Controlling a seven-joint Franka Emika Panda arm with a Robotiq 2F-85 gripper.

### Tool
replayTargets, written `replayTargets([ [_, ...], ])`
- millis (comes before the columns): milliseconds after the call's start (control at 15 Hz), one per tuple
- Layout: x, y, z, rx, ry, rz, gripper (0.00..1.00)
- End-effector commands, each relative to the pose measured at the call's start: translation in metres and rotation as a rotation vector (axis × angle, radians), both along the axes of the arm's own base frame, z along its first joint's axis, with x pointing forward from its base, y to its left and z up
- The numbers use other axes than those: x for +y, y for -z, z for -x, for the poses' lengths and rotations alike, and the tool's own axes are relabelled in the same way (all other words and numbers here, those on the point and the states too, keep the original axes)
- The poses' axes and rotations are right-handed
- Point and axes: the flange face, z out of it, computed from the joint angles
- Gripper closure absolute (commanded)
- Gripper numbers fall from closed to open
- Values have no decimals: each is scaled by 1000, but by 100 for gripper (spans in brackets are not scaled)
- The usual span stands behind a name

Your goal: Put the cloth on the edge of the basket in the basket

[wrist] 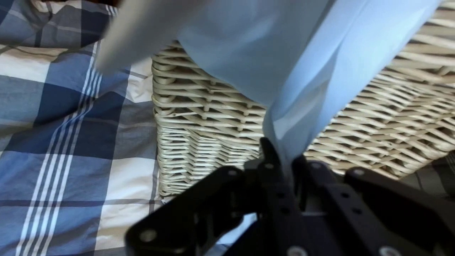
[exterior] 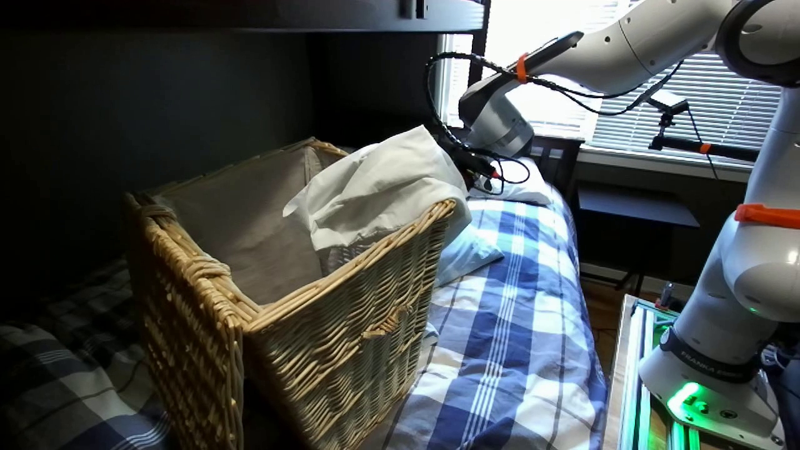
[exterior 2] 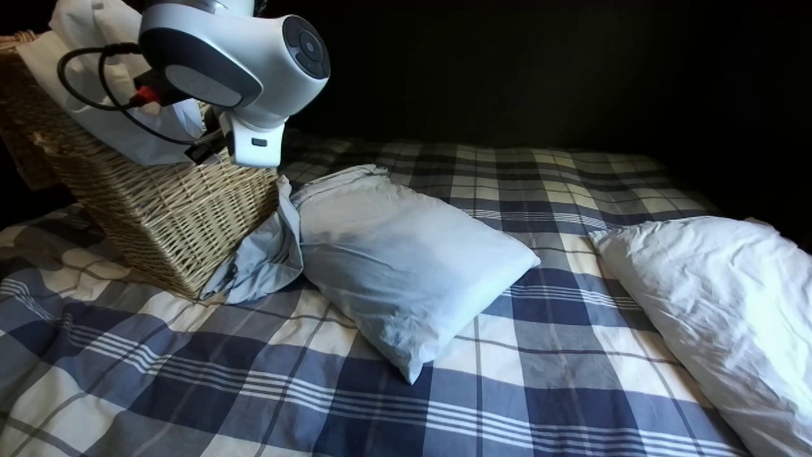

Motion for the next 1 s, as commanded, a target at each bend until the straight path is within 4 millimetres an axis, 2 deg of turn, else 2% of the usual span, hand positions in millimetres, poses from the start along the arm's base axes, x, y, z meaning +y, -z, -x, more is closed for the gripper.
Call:
replayTargets([
  [0,5,-9,2,15,0,-10,100],
  [200,12,-31,11,10,-32,-38,99],
  [333,22,-57,26,29,-97,-73,99],
  [733,45,-160,66,43,-274,-227,99],
  [933,53,-194,70,-7,-336,-282,99],
])
